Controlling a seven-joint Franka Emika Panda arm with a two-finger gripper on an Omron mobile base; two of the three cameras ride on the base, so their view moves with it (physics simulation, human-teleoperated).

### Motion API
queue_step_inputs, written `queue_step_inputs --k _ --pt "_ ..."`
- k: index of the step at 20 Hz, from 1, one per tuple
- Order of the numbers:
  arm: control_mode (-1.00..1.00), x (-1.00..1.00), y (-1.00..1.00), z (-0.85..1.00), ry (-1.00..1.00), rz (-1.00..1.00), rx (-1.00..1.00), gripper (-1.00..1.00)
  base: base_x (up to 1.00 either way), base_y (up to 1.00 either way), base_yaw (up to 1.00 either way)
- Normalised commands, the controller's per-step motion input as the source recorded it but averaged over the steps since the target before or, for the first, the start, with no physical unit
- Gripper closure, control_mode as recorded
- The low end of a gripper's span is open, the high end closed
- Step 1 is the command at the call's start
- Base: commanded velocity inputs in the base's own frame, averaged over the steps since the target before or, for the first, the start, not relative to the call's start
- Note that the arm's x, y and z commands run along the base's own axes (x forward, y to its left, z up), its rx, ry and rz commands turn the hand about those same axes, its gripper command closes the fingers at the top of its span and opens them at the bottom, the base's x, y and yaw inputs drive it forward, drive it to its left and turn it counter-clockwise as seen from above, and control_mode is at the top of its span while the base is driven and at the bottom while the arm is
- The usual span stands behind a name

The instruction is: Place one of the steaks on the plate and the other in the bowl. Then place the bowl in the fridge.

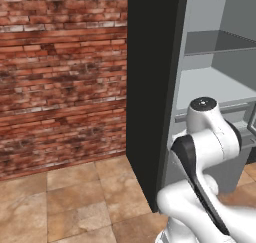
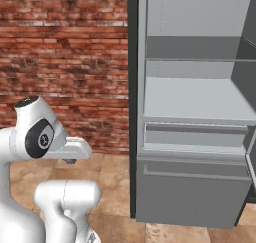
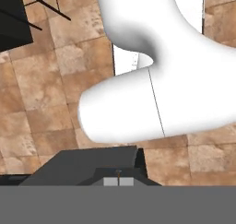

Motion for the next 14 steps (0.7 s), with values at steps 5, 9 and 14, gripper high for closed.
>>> queue_step_inputs --k 5,9,14 --pt "1.0 0.0 0.0 0.0 -0.03 0.09 0.08 1.0 -0.02 0.0 0.02" --pt "1.0 0.0 0.0 0.0 0.0 0.0 0.0 1.0 -0.27 0.0 0.02" --pt "1.0 0.0 0.0 0.0 0.0 0.0 0.0 1.0 -0.42 0.0 -0.02"
